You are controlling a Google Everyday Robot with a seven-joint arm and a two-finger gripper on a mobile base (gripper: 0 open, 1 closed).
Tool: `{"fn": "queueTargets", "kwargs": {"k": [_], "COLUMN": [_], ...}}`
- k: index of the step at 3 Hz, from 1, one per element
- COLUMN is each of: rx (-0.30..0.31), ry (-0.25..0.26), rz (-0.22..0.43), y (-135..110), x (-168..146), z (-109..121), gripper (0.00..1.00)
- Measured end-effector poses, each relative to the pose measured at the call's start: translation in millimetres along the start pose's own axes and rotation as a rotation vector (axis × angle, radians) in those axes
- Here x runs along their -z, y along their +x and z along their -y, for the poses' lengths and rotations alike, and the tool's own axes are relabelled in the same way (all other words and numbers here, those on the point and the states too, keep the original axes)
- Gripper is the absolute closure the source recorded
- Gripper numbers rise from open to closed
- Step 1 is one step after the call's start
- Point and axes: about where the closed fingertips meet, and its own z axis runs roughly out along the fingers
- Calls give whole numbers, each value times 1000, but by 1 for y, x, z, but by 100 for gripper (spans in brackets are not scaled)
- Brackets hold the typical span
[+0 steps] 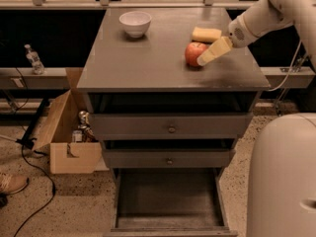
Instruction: Pick apple from bottom drawer and place on counter
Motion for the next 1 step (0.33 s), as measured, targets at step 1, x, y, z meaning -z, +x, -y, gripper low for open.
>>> {"fn": "queueTargets", "kwargs": {"k": [1], "rx": [-55], "ry": [3], "rz": [79], "y": [36], "x": [44], "z": [11], "gripper": [0]}}
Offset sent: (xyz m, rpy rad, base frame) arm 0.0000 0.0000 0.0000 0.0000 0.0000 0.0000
